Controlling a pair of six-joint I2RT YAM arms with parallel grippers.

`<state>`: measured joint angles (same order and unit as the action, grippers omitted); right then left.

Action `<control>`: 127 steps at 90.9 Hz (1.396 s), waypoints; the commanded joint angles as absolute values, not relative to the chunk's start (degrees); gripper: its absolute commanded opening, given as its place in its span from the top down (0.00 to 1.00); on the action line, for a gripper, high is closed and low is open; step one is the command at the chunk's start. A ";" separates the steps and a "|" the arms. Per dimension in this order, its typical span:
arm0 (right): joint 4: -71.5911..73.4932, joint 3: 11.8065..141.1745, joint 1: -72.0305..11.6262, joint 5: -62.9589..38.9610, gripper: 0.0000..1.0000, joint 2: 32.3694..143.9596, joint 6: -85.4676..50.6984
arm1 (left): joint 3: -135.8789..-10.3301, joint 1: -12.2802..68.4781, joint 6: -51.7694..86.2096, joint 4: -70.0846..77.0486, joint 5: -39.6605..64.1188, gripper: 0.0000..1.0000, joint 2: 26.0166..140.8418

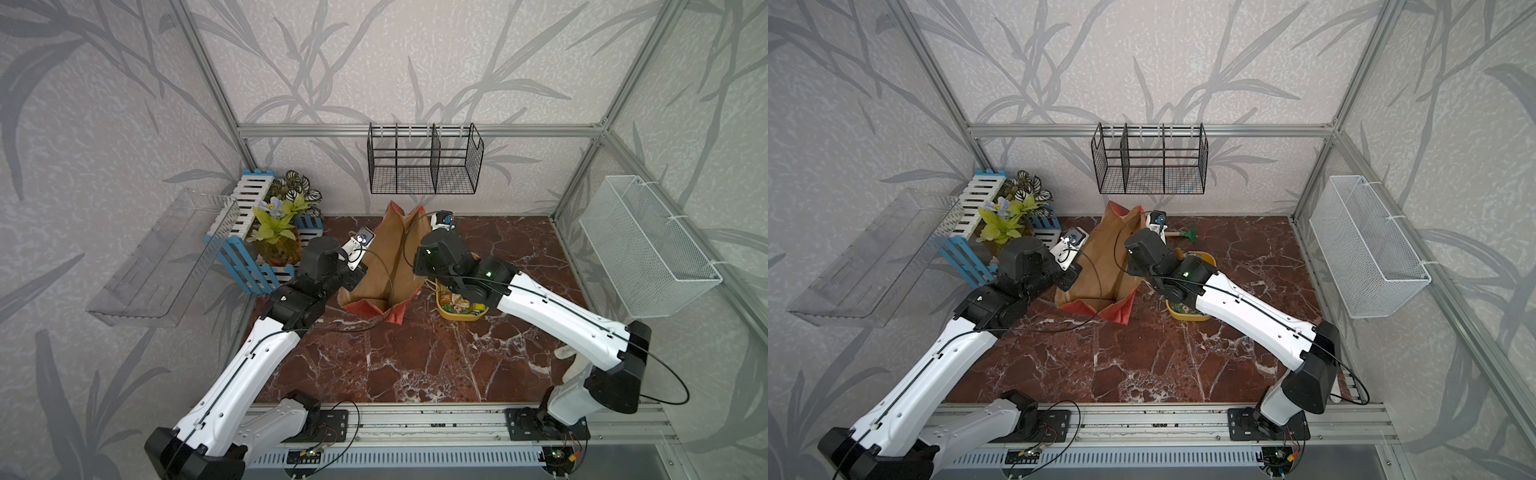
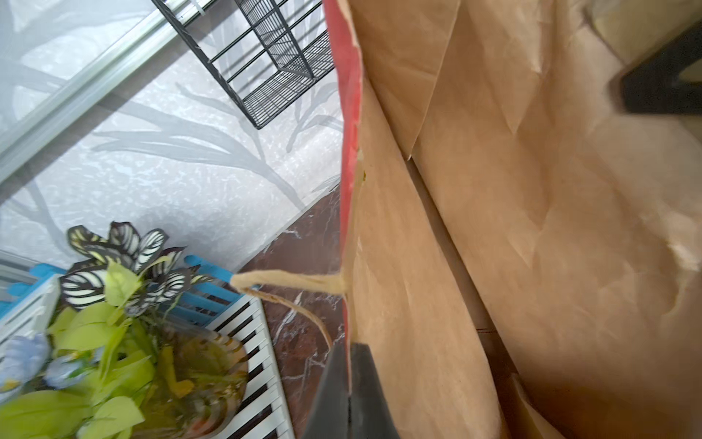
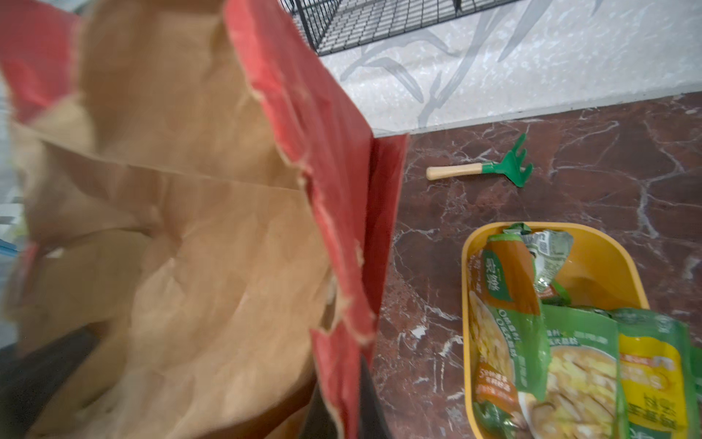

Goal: Place the condiment packets inside the bag
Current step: Open the paper bag, then place the paper bag at the center of the board.

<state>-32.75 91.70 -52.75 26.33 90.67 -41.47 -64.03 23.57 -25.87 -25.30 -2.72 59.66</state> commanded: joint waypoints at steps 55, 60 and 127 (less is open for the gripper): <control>-62.87 104.65 -47.56 17.03 1.00 97.29 -36.25 | -68.47 23.46 -32.00 -31.18 -12.80 1.00 58.94; -62.60 105.24 -47.03 14.48 1.00 98.48 -35.36 | -69.99 23.47 -28.41 -33.53 -7.01 0.82 59.49; -65.41 116.07 -45.31 0.79 0.57 106.56 -31.14 | -67.30 0.42 -19.80 -29.02 23.97 0.00 58.13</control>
